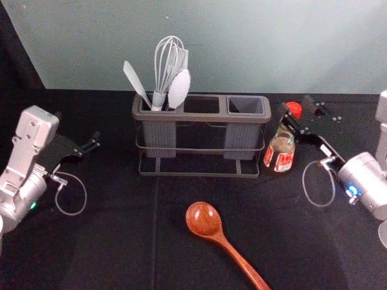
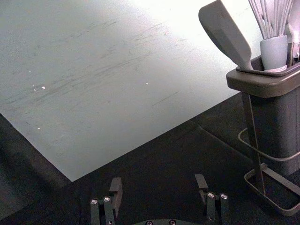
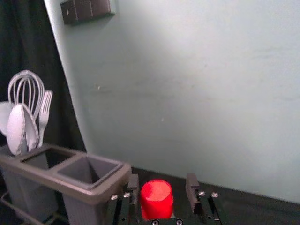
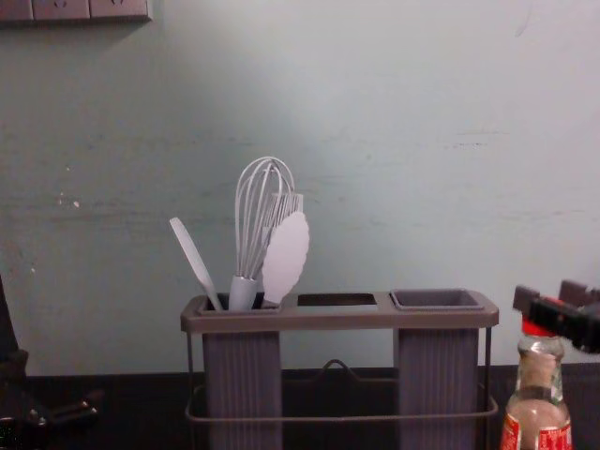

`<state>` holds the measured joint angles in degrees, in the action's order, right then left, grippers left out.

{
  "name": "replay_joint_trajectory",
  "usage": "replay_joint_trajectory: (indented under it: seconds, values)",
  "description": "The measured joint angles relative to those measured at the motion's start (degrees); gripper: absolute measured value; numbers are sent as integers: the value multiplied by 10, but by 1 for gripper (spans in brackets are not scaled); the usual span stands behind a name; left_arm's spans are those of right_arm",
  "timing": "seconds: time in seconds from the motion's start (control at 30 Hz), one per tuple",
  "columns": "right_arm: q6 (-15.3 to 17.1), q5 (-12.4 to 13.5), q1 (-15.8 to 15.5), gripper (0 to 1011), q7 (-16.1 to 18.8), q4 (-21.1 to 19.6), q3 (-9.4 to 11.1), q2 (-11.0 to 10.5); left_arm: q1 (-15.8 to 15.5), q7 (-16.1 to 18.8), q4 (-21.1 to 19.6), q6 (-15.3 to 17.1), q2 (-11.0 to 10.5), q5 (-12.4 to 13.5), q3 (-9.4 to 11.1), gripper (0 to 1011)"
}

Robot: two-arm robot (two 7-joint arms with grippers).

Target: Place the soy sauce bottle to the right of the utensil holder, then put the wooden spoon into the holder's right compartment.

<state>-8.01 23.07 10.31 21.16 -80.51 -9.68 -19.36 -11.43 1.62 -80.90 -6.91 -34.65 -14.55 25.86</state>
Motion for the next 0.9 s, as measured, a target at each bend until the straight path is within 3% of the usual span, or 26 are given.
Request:
replay_joint_trajectory:
  seconds: [0.27, 0.47, 0.7, 0.9]
  values:
    - [-7, 1, -16, 873, -13, -44, 22, -5, 0, 0, 0, 0, 0, 0, 0, 1011]
    - [5, -3, -38, 1002, -17, -88, 30, -16, 0, 0, 0, 0, 0, 0, 0, 1011]
    - [24, -15, -68, 1003, -21, -136, 26, -27, 0, 0, 0, 0, 0, 0, 0, 1011]
    - [40, -40, -104, 1003, -34, -185, 12, -31, 0, 0, 0, 0, 0, 0, 0, 1011]
